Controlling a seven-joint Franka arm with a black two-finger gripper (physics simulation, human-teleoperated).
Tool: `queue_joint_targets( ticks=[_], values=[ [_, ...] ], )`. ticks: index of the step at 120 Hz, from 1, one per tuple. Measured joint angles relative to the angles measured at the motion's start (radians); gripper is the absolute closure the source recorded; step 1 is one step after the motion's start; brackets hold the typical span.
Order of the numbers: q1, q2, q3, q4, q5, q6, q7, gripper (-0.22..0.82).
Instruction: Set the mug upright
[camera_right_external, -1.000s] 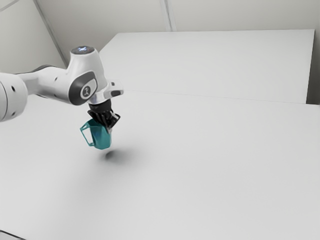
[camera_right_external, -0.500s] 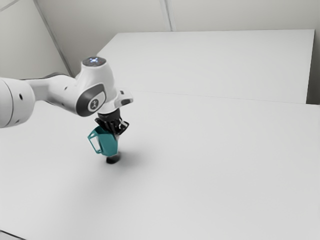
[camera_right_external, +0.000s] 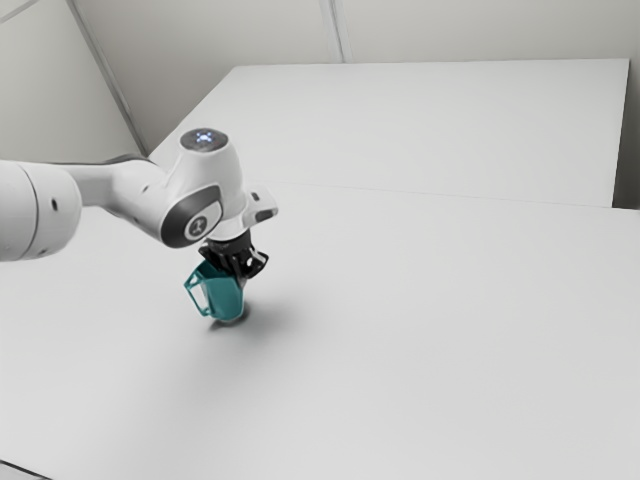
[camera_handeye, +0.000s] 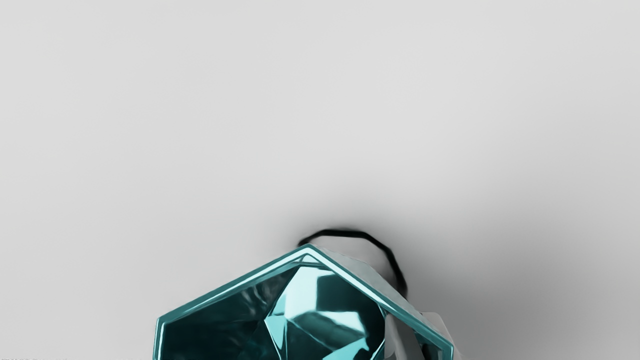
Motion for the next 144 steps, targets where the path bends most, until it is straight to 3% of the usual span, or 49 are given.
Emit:
queue_joint_targets(
  ticks=[41, 52, 68, 80, 106, 144],
  values=[
    [-0.001, 0.028, 0.000, -0.002, 0.019, 0.015, -0.068, 0.78],
    [0.000, 0.029, 0.000, -0.002, 0.015, 0.016, -0.078, 0.64],
    [-0.002, 0.018, 0.000, -0.001, 0.010, 0.016, -0.090, 0.36],
    [-0.001, -0.019, -0.006, 0.020, -0.012, -0.006, -0.095, 0.23],
    [-0.011, -0.070, -0.011, 0.224, -0.125, -0.200, -0.064, 0.08],
    [-0.040, -0.074, 0.020, 0.547, -0.239, -0.551, 0.076, 0.02]
  ],
)
